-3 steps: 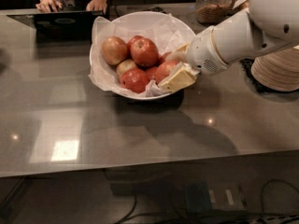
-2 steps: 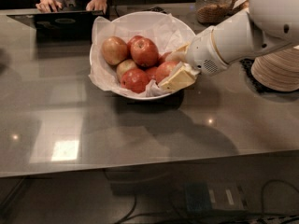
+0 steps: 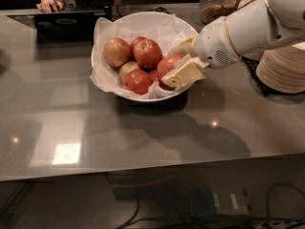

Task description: Pick apple from white bowl

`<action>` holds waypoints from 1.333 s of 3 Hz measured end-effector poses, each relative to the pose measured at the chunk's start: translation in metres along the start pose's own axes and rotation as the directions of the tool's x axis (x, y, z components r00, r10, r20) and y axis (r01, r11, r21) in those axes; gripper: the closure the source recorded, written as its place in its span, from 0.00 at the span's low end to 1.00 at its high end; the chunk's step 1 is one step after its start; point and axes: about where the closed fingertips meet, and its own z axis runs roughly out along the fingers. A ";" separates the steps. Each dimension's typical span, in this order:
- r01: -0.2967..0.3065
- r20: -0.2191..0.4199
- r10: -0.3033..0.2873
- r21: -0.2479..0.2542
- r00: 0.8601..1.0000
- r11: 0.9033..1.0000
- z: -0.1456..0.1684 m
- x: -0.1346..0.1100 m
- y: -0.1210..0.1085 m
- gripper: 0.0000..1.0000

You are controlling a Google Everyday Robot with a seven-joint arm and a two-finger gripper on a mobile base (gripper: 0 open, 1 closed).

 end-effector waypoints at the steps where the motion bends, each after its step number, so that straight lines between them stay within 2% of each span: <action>1: 0.013 0.068 -0.011 -0.023 0.998 1.000 -0.016 -0.018 -0.007 1.00; 2: 0.034 0.153 -0.024 -0.061 0.988 0.998 -0.030 -0.034 -0.015 1.00; 3: 0.117 0.219 -0.086 -0.134 0.972 0.984 -0.045 -0.054 -0.019 1.00; 4: 0.116 0.219 -0.085 -0.134 0.972 0.984 -0.045 -0.054 -0.019 1.00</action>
Offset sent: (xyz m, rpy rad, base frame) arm 0.0113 -0.0115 0.0774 0.2386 -0.0269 0.1592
